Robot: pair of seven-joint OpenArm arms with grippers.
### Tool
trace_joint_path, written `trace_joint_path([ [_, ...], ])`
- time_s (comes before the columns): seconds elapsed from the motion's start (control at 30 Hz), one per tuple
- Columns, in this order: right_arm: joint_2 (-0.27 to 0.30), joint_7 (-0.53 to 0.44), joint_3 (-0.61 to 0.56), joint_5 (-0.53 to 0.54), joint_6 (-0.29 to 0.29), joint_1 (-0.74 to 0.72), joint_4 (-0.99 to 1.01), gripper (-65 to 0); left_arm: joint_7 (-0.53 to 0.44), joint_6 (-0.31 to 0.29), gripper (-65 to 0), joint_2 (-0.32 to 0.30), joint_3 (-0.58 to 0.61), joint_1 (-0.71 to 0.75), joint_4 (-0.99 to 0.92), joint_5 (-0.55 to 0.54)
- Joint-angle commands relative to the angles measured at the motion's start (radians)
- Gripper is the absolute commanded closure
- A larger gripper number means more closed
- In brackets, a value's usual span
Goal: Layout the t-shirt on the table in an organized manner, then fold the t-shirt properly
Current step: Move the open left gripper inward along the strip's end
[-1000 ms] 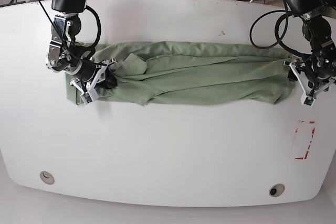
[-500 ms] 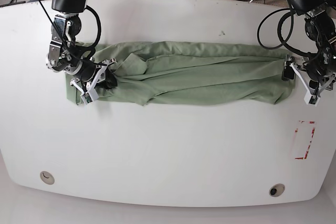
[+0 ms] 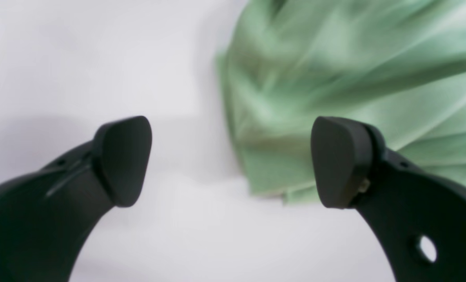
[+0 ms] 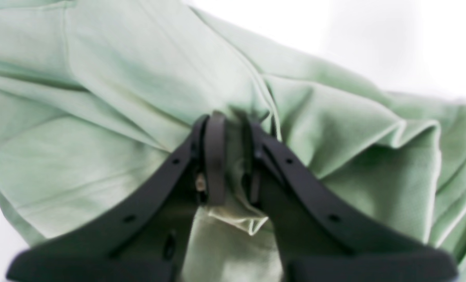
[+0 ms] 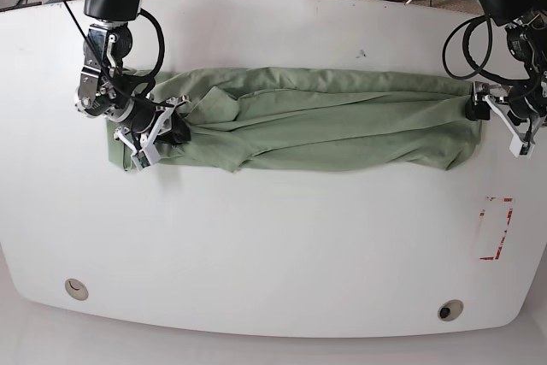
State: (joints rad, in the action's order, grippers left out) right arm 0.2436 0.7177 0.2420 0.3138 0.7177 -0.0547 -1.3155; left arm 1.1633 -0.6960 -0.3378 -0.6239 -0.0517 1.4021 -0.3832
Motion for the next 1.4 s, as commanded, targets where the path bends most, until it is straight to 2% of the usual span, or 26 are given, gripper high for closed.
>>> trace_joint_path([
  [0.0,0.010,0.069,-0.002,-0.071,-0.020,0.002,0.003,-8.6,-0.019,-0.002,-62.1,-0.047,-0.006,-0.020,-0.028,-0.052],
  [0.43,0.010,0.069,-0.003,-0.071,-0.020,0.002,0.004,-8.4,-0.021,-0.002,-62.1,-0.050,-0.003,-0.027,-0.143,-0.145],
  [0.67,0.010,0.069,-0.003,-0.071,-0.020,0.002,0.003,-8.4,-0.021,-0.002,-62.1,-0.045,0.052,-0.066,-0.220,-0.176],
  [0.9,0.010,0.069,-0.003,-0.071,-0.020,0.003,0.001,-8.4,-0.021,-0.002,-61.9,-0.005,0.097,-0.067,-0.224,-0.236],
  [1.13,0.010,0.069,-0.003,-0.071,-0.020,0.003,0.001,-8.4,-0.021,-0.002,-61.7,0.018,0.141,-0.069,-0.224,-0.245],
  [1.27,0.010,0.069,-0.003,-0.071,-0.020,0.003,0.001,-8.4,-0.021,-0.002,-55.7,0.030,0.144,-0.069,-0.224,-0.242],
  [1.37,0.010,0.069,0.000,-0.071,-0.020,0.003,0.001,-8.2,-0.021,-0.002,-46.7,0.036,0.160,-0.069,-0.224,-0.241],
])
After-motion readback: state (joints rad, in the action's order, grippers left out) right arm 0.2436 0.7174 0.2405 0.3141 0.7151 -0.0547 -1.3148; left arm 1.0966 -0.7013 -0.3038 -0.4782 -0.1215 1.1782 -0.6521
